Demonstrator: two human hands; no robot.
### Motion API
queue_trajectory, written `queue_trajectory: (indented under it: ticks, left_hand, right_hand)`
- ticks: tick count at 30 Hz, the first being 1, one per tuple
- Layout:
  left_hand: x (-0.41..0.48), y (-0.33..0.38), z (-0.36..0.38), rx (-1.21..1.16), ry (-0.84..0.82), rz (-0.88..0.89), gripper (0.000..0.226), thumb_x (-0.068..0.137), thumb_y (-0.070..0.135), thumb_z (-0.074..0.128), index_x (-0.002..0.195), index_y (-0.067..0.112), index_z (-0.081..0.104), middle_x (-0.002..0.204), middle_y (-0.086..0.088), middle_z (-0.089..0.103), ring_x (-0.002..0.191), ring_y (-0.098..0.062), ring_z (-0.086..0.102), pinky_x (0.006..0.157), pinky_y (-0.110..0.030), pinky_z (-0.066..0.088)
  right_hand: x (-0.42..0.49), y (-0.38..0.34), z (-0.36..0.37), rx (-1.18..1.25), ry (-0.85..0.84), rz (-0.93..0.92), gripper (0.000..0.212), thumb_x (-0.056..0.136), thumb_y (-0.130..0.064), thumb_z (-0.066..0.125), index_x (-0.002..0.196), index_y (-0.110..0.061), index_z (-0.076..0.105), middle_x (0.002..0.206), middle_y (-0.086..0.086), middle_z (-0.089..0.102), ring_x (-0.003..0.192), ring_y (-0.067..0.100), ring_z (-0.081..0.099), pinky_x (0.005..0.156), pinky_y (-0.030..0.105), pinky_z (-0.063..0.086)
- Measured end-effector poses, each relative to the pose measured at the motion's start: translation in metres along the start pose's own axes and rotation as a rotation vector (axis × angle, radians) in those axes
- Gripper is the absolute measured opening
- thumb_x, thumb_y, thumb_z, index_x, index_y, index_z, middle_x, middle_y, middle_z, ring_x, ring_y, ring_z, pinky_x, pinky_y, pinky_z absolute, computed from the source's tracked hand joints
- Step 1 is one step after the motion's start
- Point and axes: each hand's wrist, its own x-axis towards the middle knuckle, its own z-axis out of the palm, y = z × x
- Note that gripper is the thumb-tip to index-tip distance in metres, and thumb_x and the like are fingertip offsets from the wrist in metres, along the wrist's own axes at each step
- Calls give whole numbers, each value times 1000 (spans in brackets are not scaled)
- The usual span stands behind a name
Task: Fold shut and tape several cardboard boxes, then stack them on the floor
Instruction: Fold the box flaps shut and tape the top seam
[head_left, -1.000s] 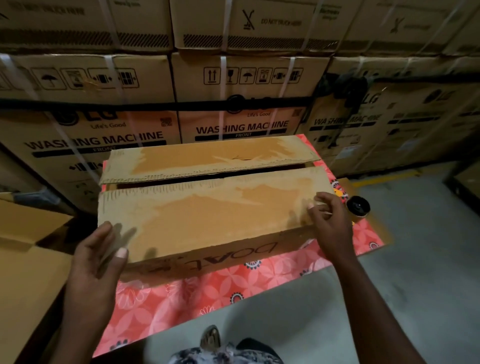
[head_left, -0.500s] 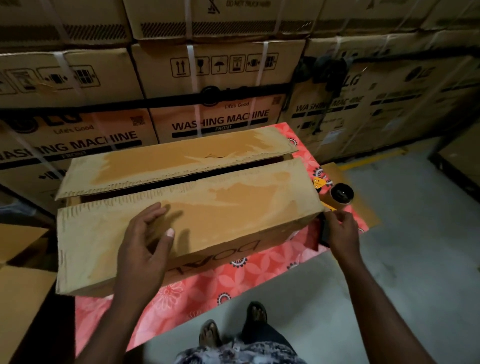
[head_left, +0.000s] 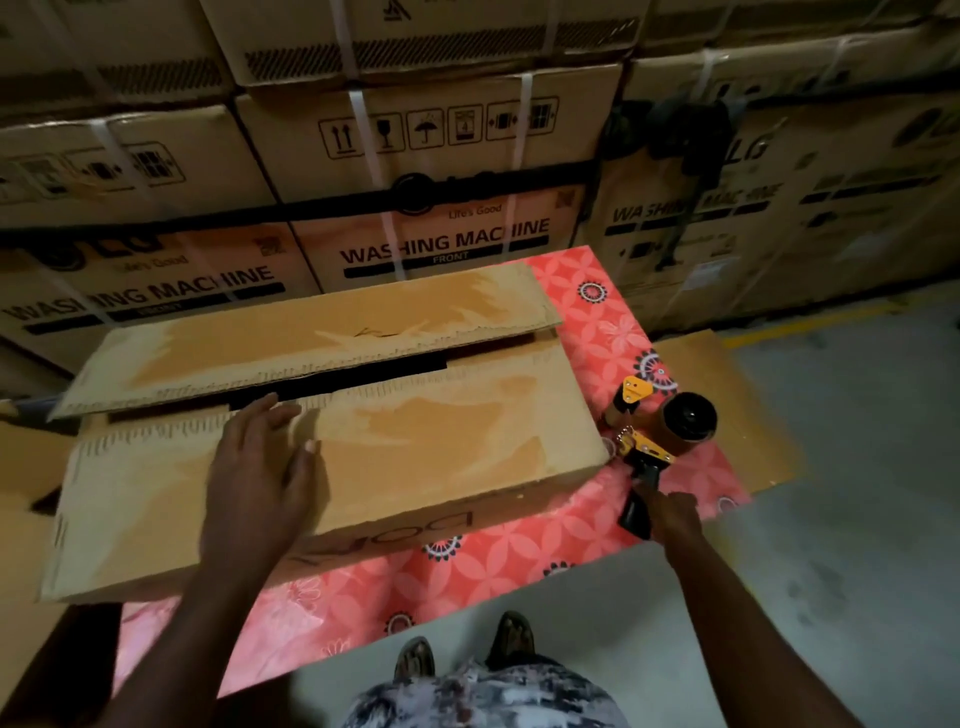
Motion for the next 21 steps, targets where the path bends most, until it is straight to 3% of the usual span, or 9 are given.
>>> queue_trajectory:
  ticks: [4,7,11,14,17,21]
  left_hand:
    - [-1,7,0,41,19,-41,47,94,37,53,133,12,56,143,-10,49,125,-30,49,102,-50,44]
    - [-1,12,0,82,17,-44,43,93,38,50,128,13,58,137,-10,53,122,-30,52,99,-51,46]
    - [0,12,0,114,26,-41,38,93,34,51,123,13,61,133,-9,57,122,-27,52,99,-46,45]
    - [-2,13,1,109,43,-39,36,93,34,52,121,14,63,131,-8,58,120,-27,53,98,-47,46]
    - [-2,12,1,86,58,-44,35,93,35,53,121,16,63,130,-7,58,119,-25,54,97,-45,46]
    - [-2,9,-2,26,84,-22,33,91,33,57,115,13,66,125,-9,61,115,-24,55,93,-33,41]
  right_hand:
    - [18,-5,4,200,-303,28,33,84,-15,81,105,6,68,88,19,73,69,30,68,70,37,55]
    - [42,-3,17,344,-377,95,41,67,-19,92,98,-2,71,82,15,73,63,26,67,64,35,55]
    - [50,-19,25,399,-253,57,53,49,-34,94,88,-9,68,68,6,64,58,23,57,61,37,48]
    - [9,-61,18,481,-198,-91,31,70,-30,84,78,-7,65,57,0,61,47,14,55,57,36,46]
    - [-23,-110,7,492,-132,-376,31,75,-39,82,79,-14,65,67,7,64,52,19,59,61,41,50]
    - [-76,-169,-7,395,-136,-760,36,85,-42,76,80,-9,66,65,15,65,53,33,65,52,41,56]
